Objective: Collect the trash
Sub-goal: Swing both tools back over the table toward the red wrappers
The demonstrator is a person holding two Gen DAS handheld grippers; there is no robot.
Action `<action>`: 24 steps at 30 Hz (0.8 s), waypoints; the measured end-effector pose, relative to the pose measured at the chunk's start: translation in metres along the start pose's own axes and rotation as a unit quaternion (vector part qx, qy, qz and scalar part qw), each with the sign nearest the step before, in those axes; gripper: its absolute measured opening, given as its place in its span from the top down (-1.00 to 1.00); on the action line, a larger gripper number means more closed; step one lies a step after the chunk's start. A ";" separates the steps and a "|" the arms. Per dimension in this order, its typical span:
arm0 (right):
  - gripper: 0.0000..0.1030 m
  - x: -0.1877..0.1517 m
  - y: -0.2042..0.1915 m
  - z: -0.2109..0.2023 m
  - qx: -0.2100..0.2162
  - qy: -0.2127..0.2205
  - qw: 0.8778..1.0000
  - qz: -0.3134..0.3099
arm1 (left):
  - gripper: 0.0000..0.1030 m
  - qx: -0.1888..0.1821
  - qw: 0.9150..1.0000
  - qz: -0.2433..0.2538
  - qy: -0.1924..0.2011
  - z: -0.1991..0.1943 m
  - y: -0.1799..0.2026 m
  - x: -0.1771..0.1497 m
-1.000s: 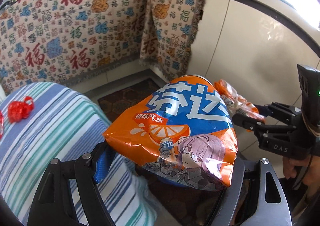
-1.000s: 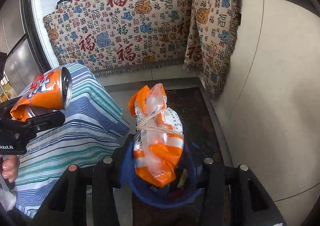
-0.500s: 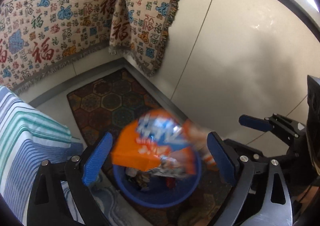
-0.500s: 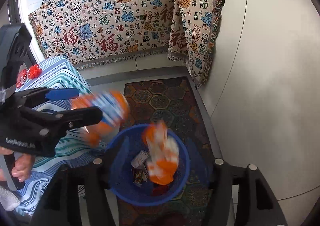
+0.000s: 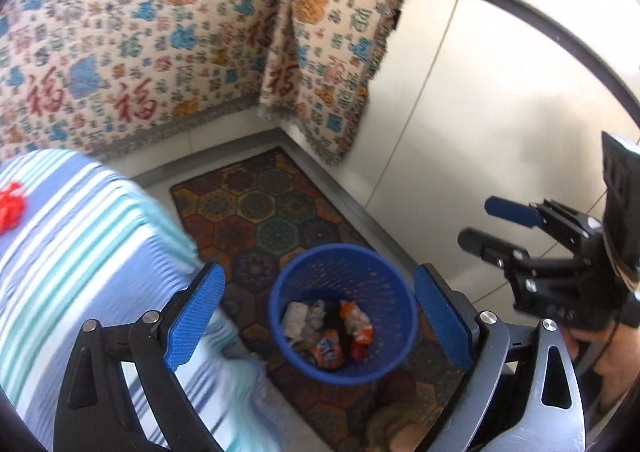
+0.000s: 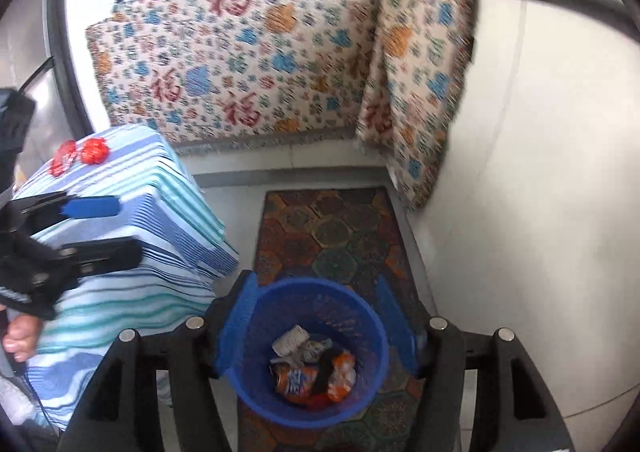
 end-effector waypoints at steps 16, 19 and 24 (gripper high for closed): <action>-0.24 0.009 -0.261 -0.041 0.147 0.030 0.976 -0.159 | -0.93 0.242 0.965 -0.097 -0.003 -0.193 -0.224 -0.120; -0.25 0.003 -0.295 -0.033 0.155 0.017 0.971 -0.179 | -0.93 0.254 0.959 -0.124 -0.010 -0.203 -0.265 -0.136; -0.34 0.006 -0.320 -0.014 0.145 0.004 0.971 -0.192 | -0.97 0.252 0.957 -0.139 -0.028 -0.197 -0.307 -0.142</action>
Point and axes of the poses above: each gripper's, at about its wrist camera, not at the fingertips, and z roughly the way its jaws point, y to its right, x to its top, the point moved 8 cm from there along z, roughly the way its jaws point, and after that the axes turned 13 degrees about -x, right-handed, at the moved point
